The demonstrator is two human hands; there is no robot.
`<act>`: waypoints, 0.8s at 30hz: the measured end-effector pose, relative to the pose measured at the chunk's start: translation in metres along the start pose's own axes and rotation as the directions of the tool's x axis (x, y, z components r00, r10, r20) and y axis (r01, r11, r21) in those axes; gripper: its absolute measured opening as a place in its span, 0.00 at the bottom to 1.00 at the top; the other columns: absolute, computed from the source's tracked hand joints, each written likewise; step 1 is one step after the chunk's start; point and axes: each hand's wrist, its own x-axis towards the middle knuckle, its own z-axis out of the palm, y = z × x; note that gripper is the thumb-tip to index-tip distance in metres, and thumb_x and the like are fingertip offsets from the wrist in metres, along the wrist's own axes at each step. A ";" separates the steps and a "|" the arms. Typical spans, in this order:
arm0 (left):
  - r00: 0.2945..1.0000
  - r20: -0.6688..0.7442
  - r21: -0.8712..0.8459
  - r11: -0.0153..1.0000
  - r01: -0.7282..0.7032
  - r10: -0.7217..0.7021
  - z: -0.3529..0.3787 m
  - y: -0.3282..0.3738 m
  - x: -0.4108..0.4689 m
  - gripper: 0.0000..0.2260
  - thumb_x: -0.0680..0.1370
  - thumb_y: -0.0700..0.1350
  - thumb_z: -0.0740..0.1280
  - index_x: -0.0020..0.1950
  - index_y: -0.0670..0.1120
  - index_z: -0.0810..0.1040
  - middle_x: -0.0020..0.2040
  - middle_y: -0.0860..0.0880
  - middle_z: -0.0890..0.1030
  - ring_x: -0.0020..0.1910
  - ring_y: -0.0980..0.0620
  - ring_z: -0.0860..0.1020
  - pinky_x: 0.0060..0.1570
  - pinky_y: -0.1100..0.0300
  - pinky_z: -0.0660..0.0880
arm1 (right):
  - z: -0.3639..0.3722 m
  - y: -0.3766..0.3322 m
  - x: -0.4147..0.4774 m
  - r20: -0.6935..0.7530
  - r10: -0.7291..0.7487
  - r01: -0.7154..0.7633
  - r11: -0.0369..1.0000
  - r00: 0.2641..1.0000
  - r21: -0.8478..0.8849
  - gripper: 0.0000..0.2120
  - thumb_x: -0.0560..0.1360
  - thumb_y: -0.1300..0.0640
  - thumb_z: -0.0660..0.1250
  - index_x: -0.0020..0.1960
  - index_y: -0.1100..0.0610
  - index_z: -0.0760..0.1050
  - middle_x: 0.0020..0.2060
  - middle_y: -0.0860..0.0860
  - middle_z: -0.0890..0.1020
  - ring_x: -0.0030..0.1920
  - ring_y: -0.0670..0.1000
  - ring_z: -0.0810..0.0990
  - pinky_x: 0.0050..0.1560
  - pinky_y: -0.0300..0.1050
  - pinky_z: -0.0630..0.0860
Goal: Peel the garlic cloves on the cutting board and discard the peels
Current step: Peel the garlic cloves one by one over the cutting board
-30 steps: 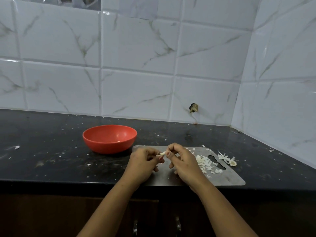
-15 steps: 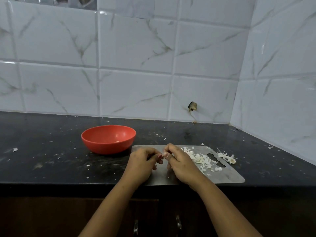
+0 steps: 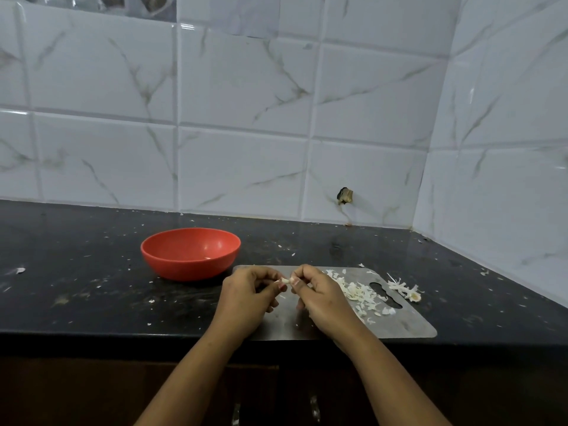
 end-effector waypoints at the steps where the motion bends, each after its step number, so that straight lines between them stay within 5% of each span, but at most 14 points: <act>1: 1.000 -0.015 0.003 1.000 -0.006 0.007 0.000 0.000 0.000 0.05 0.75 0.37 0.70 0.44 0.46 0.82 0.36 0.48 0.83 0.29 0.58 0.79 0.31 0.67 0.75 | 0.001 0.000 0.000 -0.003 -0.012 0.012 1.000 1.000 -0.005 0.08 0.80 0.55 0.62 0.43 0.51 0.75 0.38 0.52 0.80 0.33 0.43 0.75 0.37 0.39 0.71; 10: 0.994 -0.078 0.107 0.992 -0.062 0.071 0.004 0.000 -0.002 0.07 0.75 0.35 0.69 0.44 0.46 0.84 0.37 0.52 0.83 0.29 0.62 0.78 0.30 0.71 0.73 | 0.007 0.005 -0.002 -0.072 -0.105 0.084 0.963 0.992 -0.257 0.07 0.77 0.51 0.65 0.44 0.49 0.81 0.37 0.44 0.82 0.33 0.43 0.79 0.39 0.44 0.77; 13: 0.989 -0.067 0.201 0.973 -0.118 0.133 0.006 0.000 -0.003 0.07 0.74 0.36 0.70 0.45 0.46 0.85 0.38 0.57 0.81 0.34 0.60 0.80 0.37 0.63 0.79 | 0.008 0.005 -0.003 -0.071 -0.151 0.116 0.926 0.986 -0.360 0.10 0.77 0.50 0.62 0.44 0.52 0.80 0.34 0.47 0.81 0.33 0.45 0.78 0.37 0.47 0.76; 16: 0.986 -0.051 0.205 0.968 -0.144 0.158 0.006 -0.001 -0.004 0.07 0.74 0.37 0.71 0.46 0.46 0.86 0.37 0.59 0.81 0.34 0.60 0.81 0.41 0.59 0.80 | 0.008 0.007 -0.003 -0.057 -0.168 0.137 0.923 0.984 -0.361 0.10 0.77 0.52 0.61 0.42 0.54 0.77 0.32 0.50 0.79 0.30 0.47 0.75 0.34 0.48 0.72; 24: 0.989 -0.029 0.134 0.981 -0.139 0.144 0.003 0.002 -0.006 0.07 0.74 0.36 0.71 0.48 0.46 0.85 0.38 0.60 0.81 0.32 0.64 0.79 0.32 0.73 0.73 | 0.007 0.005 -0.003 -0.066 -0.236 0.214 0.946 0.970 -0.243 0.11 0.72 0.51 0.60 0.34 0.55 0.73 0.29 0.48 0.76 0.30 0.48 0.73 0.34 0.49 0.71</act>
